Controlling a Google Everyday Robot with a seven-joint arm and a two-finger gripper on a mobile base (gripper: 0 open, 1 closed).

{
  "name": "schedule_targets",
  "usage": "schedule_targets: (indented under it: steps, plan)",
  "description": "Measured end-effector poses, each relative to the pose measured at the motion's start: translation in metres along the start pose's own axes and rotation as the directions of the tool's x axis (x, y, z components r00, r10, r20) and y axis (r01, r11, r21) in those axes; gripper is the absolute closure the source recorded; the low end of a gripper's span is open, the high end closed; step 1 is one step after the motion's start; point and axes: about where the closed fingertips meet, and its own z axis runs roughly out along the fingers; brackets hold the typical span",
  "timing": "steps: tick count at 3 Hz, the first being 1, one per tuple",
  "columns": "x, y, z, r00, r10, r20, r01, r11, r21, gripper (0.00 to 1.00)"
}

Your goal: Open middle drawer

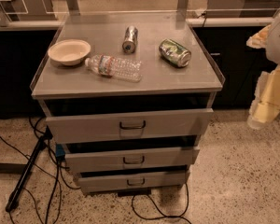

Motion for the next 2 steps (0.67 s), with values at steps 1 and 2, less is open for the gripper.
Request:
schedule_targets:
  steps: [1, 2]
  plan:
    - [0.0, 0.0, 0.0, 1.0, 0.0, 0.0, 0.0, 1.0, 0.0, 0.0]
    - [0.002, 0.002, 0.032, 1.0, -0.012, 0.003, 0.012, 0.9991, -0.041, 0.0]
